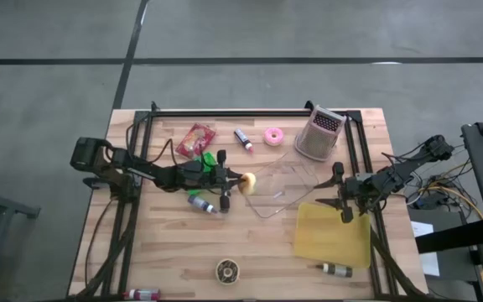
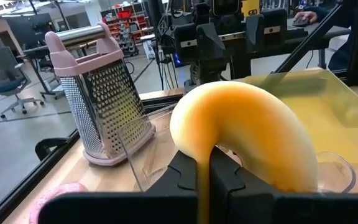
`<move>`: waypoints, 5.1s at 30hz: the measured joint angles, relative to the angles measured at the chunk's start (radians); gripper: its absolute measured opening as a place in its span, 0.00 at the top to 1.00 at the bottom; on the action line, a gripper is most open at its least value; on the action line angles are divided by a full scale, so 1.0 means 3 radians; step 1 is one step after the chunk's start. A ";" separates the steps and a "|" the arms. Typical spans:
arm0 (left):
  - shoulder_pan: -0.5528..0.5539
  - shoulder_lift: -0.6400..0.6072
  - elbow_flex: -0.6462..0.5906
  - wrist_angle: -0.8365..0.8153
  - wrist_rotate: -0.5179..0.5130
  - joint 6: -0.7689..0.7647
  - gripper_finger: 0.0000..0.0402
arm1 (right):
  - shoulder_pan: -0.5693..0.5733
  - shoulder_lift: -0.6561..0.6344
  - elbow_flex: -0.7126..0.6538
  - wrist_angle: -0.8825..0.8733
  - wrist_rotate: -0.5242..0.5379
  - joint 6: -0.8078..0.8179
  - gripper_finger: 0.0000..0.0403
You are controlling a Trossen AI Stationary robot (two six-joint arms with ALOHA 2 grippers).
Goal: Pick & Place Food Item
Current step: Put the yellow donut into the green bin
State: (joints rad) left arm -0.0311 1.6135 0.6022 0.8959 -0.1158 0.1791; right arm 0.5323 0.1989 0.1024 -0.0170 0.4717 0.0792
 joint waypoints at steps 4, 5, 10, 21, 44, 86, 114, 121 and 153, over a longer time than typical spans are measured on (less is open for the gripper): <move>0.0000 -0.0041 -0.0004 -0.0104 -0.0042 0.0005 0.99 | 0.0000 0.0000 0.0000 0.0000 0.0000 0.0000 0.52; 0.0000 -0.0056 -0.0004 -0.0156 -0.0082 0.0005 0.99 | 0.0001 0.0000 0.0000 0.0000 0.0000 0.0000 0.52; 0.0000 -0.0229 -0.0012 -0.0581 -0.0309 0.0002 0.99 | 0.0000 0.0001 -0.0004 -0.0003 0.0000 0.0000 0.52; -0.0014 -0.1068 -0.0501 -0.1166 -0.1023 -0.0474 0.99 | 0.0001 0.0004 -0.0022 -0.0008 0.0000 0.0000 0.52; -0.0011 -0.1635 -0.0993 -0.2320 -0.1727 -0.1724 0.99 | 0.0000 0.0023 -0.0022 0.0047 0.0001 0.0017 0.52; -0.0010 -0.1633 -0.0993 -0.2894 -0.1412 -0.2122 0.99 | 0.0000 0.0025 -0.0019 0.0049 0.0001 0.0025 0.52; -0.0011 -0.1633 -0.0993 -0.2918 -0.1402 -0.2121 0.99 | 0.0000 0.0024 -0.0019 0.0050 0.0000 0.0024 0.52; -0.0011 -0.1633 -0.0993 -0.2958 -0.1316 -0.2120 0.99 | 0.0000 0.0024 -0.0018 0.0048 0.0001 0.0024 0.52; -0.0009 -0.1633 -0.0936 -0.2965 -0.1396 -0.2109 0.60 | 0.0000 0.0024 -0.0019 0.0048 0.0000 0.0024 0.52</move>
State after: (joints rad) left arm -0.0338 1.1236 0.3213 0.0065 -0.5346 -0.4535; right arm 0.5323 0.2062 0.0967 -0.0025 0.4717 0.0864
